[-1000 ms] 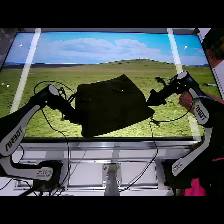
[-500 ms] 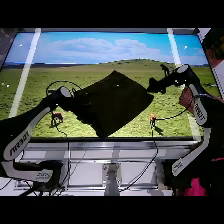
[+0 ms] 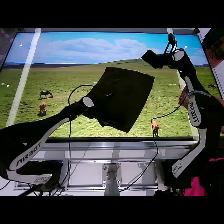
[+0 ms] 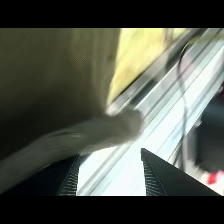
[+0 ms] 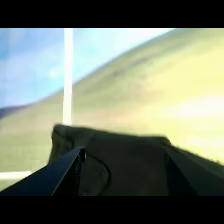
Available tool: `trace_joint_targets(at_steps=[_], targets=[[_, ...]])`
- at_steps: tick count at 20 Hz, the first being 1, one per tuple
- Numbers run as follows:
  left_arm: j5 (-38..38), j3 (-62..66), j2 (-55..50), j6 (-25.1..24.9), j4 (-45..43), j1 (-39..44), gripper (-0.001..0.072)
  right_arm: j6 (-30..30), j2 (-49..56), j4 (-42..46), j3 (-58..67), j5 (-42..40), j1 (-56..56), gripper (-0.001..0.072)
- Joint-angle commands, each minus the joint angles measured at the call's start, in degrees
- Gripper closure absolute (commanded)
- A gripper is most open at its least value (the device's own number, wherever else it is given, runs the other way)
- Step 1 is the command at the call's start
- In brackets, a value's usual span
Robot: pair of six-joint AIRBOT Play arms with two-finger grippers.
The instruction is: Fold the clothes and pants, and hang the long-sleeved shirts on hangers.
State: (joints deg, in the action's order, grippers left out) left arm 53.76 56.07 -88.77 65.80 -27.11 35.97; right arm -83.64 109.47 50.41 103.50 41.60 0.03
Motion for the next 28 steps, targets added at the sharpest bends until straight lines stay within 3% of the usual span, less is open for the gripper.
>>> trace_joint_targets(at_steps=[1, 2, 3, 5, 6, 7, 8, 9, 10, 11, 13, 15, 16, 18, 22, 23, 24, 25, 27, 28], targets=[[-4.04, 0.04, 0.35, -0.11, 5.88, 0.81, 0.0344, -0.31, -0.07, 1.6, 6.16, -0.57, 0.42, 0.0175], [-4.0, 0.04, 1.16, -0.57, 5.7, -0.44, 0.054, -0.28, -0.07, 2.51, 8.5, 3.87, -0.11, 0.0177], [-4.0, 0.04, 2.29, -2.08, 5.73, -1.84, 0.0582, -0.31, -0.07, 4.33, 11.04, 9.38, -0.79, 0.0178], [-2.89, 0.04, 5.81, -2.43, 5.7, -6.14, 0.0582, -0.31, -0.09, 8.41, 14.32, 19.19, -2.14, 0.0185], [-1.36, 0.04, 7.74, -2.4, 5.73, -8.41, 0.058, -0.31, -0.17, 9.22, 14.51, 22.38, -2.95, 0.0279], [0.22, 0.04, 9.68, -2.43, 5.7, -10.47, 0.058, -0.31, -0.17, 9.62, 14.49, 25.18, -3.76, 0.0424], [1.27, 0.04, 11.8, -2.84, 5.68, -12.44, 0.0582, -0.31, -0.17, 9.49, 14.14, 27.1, -4.42, 0.0625], [1.31, 0.04, 13.81, -3.56, 5.46, -14.4, 0.0627, -0.31, -0.17, 9.44, 13.81, 28.98, -4.81, 0.0695], [1.09, 0.04, 15.39, -4.31, 4.44, -16.33, 0.069, -0.31, -0.2, 9.33, 13.51, 30.6, -4.81, 0.0695], [0.9, 0.04, 16.46, -4.46, 2.23, -18.29, 0.0691, 0.0, -0.2, 8.83, 12.98, 32.13, -4.76, 0.0696], [1.4, 0.04, 16.72, 1.05, -8.11, -22.49, 0.0692, 1.49, -0.26, 2.67, 10.84, 35.54, -4.63, 0.0698], [3.43, 0.04, 15.67, 6.88, -21.16, -26.71, 0.0693, 6.84, -0.96, -7.78, 6.32, 38.66, -4.35, 0.0698], [5.29, 0.04, 15.1, 7.48, -23.93, -29.51, 0.0691, 9.09, -2.01, -11.23, 3.28, 39.85, -4.04, 0.0698], [6.34, 0.07, 14.05, 6.99, -23.87, -34.88, 0.0692, 11.87, -6.45, -12.59, -5.44, 39.43, -3.28, 0.0698], [6.38, 0.07, 10.84, -0.33, -23.89, -41.35, 0.0684, 15.89, -20.06, -12.74, -27.63, 36.48, -3.15, 0.0698], [6.29, 0.07, 9.66, -3.06, -23.87, -41.55, 0.0559, 16.13, -23.89, -13.2, -33.68, 36.17, -3.15, 0.0698], [6.23, 0.07, 8.46, -5.27, -23.87, -41.55, 0.0382, 16.55, -27.61, -14.67, -39.58, 35.91, -3.15, 0.0697], [5.79, 0.07, 7.06, -5.64, -23.85, -41.53, 0.0339, 16.74, -30.95, -16.04, -44.68, 35.54, -3.15, 0.0696], [3.1, 0.09, 4.35, -5.64, -23.69, -41.53, 0.0339, 16.7, -36.89, -17.51, -53.35, 36.15, -3.06, 0.0691], [1.62, 0.15, 3.23, -5.73, -23.15, -41.53, 0.0338, 16.65, -39.04, -17.27, -56.39, 37.44, -2.95, 0.0631]])
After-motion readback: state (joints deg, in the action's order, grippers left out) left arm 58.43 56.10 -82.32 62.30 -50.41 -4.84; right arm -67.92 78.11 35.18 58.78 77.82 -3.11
